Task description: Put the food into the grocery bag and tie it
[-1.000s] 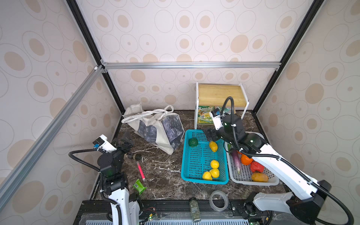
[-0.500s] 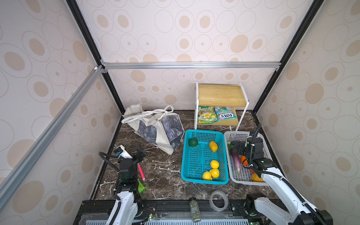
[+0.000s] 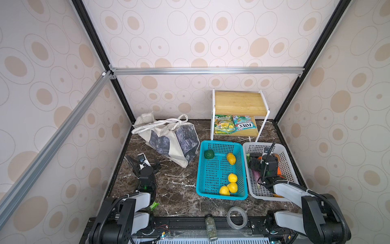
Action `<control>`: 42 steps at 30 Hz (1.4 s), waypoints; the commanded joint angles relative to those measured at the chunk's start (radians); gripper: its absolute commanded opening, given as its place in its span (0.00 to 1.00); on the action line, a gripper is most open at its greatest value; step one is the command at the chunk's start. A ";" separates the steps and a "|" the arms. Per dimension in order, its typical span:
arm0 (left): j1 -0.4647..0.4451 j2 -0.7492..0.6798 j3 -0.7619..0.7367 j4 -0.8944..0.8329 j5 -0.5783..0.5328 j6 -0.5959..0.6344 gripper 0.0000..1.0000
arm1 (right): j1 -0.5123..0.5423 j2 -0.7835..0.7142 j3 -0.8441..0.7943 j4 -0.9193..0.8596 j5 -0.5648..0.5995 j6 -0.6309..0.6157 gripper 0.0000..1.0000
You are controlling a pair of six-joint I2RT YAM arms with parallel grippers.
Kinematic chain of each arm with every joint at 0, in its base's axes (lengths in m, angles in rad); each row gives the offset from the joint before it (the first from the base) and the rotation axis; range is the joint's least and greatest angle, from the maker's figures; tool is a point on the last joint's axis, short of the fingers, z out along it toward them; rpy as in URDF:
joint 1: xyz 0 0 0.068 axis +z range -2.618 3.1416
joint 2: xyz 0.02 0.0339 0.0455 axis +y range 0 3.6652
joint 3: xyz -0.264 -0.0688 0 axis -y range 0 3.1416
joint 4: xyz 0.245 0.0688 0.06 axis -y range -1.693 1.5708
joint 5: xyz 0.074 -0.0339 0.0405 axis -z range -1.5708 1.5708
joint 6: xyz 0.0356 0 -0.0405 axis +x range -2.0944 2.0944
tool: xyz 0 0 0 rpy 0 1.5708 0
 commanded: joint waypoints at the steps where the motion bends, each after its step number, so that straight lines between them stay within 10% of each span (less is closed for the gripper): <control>1: 0.001 0.043 -0.007 0.262 0.031 0.088 0.99 | -0.006 0.026 -0.003 0.177 -0.057 -0.022 1.00; 14: 0.075 0.299 0.023 0.471 0.248 0.119 0.99 | -0.007 0.247 -0.031 0.501 -0.126 -0.086 1.00; 42: 0.060 0.310 0.122 0.303 0.361 0.188 0.99 | -0.022 0.293 0.065 0.361 -0.118 -0.066 1.00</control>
